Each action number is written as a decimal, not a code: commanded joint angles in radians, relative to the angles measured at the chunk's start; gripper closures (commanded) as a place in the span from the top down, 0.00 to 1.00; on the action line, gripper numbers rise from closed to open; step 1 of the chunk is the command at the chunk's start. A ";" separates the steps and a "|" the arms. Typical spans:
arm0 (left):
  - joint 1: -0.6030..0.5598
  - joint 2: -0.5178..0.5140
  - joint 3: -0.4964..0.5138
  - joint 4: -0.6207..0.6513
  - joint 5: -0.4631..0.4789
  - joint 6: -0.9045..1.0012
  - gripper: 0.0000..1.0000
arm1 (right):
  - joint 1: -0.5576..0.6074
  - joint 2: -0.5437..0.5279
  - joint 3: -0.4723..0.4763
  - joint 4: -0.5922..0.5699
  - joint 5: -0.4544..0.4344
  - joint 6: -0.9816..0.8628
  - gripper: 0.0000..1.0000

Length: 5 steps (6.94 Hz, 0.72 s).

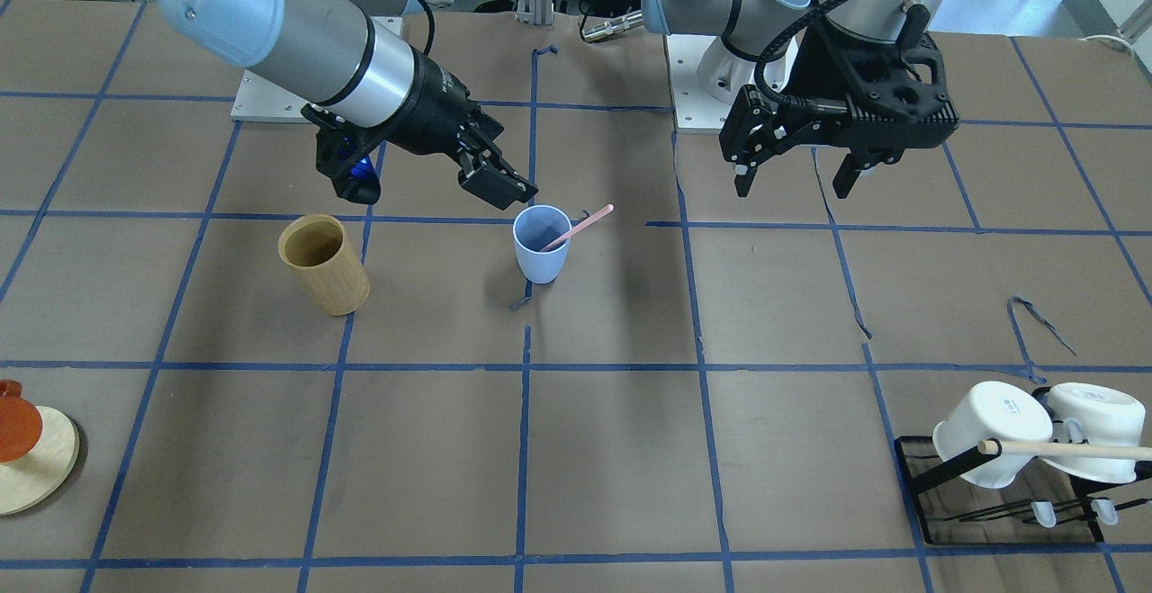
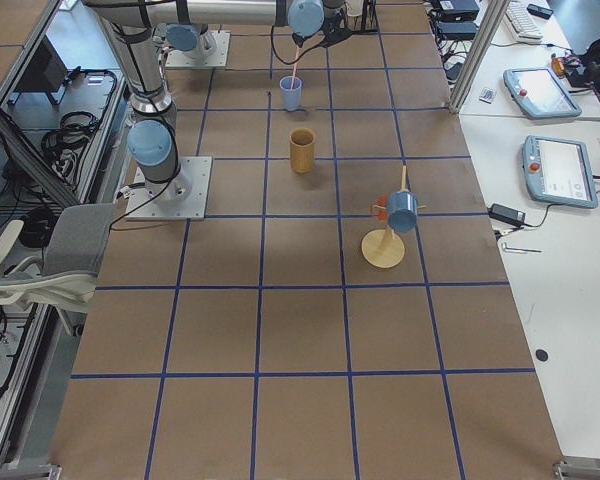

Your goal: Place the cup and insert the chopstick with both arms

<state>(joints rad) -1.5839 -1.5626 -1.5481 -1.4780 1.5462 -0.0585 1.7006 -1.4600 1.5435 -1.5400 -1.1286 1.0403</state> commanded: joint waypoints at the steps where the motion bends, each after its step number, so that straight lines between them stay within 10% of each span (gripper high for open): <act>1: -0.002 0.001 0.000 -0.002 -0.006 -0.012 1.00 | -0.033 -0.003 -0.020 0.023 -0.262 -0.437 1.00; 5: -0.002 0.003 0.000 -0.007 0.026 0.014 1.00 | -0.191 -0.089 -0.022 0.100 -0.510 -0.870 1.00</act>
<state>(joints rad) -1.5862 -1.5603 -1.5478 -1.4820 1.5487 -0.0578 1.5450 -1.5224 1.5229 -1.4558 -1.5174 0.2351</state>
